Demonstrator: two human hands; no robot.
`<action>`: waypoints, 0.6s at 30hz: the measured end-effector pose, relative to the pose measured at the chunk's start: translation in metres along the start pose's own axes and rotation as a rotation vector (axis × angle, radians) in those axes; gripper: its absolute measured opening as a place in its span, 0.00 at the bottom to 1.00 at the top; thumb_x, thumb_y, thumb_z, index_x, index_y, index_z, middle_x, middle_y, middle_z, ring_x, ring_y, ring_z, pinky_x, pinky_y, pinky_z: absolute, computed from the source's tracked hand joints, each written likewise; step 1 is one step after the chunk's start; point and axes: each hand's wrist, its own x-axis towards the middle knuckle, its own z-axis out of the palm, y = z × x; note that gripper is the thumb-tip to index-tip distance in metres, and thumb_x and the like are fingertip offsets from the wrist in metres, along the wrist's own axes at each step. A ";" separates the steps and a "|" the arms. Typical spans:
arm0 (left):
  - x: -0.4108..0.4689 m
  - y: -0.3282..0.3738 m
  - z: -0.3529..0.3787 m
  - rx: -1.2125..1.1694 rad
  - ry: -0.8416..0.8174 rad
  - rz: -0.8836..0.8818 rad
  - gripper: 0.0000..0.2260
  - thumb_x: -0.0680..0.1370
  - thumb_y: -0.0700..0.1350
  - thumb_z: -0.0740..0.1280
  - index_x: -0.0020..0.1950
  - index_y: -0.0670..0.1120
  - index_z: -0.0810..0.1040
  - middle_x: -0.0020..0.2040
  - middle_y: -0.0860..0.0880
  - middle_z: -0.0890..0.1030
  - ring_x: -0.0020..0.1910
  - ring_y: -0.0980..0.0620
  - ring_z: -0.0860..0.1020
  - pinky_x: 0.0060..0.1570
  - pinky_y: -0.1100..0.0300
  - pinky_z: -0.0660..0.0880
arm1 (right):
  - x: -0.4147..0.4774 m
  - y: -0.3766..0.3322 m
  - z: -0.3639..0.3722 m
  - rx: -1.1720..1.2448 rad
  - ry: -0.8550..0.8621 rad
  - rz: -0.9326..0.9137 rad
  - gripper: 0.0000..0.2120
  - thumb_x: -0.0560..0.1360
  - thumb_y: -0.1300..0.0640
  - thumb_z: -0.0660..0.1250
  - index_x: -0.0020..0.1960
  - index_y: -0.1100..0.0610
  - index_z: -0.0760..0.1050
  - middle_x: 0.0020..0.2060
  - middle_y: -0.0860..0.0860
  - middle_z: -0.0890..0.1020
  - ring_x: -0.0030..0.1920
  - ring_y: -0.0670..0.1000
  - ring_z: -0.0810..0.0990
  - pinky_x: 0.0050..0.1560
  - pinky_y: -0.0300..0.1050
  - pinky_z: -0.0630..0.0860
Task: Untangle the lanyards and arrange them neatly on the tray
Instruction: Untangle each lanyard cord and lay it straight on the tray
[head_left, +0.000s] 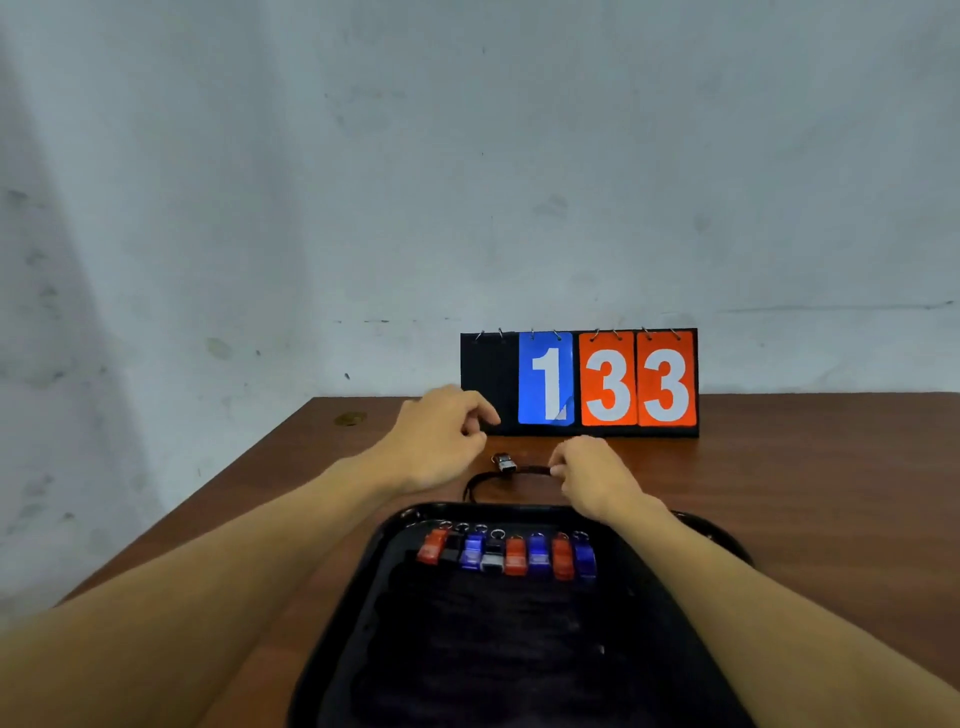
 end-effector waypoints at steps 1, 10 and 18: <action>-0.001 0.005 -0.005 0.020 -0.012 0.013 0.12 0.77 0.41 0.62 0.58 0.52 0.77 0.48 0.51 0.76 0.51 0.53 0.74 0.62 0.49 0.69 | -0.001 -0.002 -0.005 0.024 0.039 -0.015 0.10 0.76 0.63 0.67 0.56 0.59 0.79 0.54 0.55 0.81 0.53 0.52 0.79 0.54 0.45 0.78; -0.021 0.048 -0.039 0.018 -0.023 -0.031 0.32 0.76 0.46 0.64 0.77 0.53 0.52 0.71 0.46 0.60 0.67 0.44 0.66 0.69 0.49 0.61 | -0.046 -0.050 -0.085 0.471 0.197 -0.255 0.07 0.81 0.60 0.58 0.51 0.57 0.74 0.40 0.48 0.78 0.36 0.41 0.76 0.35 0.29 0.70; -0.045 0.090 -0.046 -0.295 -0.127 -0.076 0.27 0.78 0.43 0.63 0.73 0.45 0.53 0.65 0.46 0.72 0.55 0.50 0.74 0.54 0.59 0.71 | -0.095 -0.068 -0.124 0.712 0.298 -0.333 0.06 0.80 0.61 0.60 0.48 0.55 0.76 0.32 0.47 0.79 0.32 0.36 0.76 0.39 0.28 0.70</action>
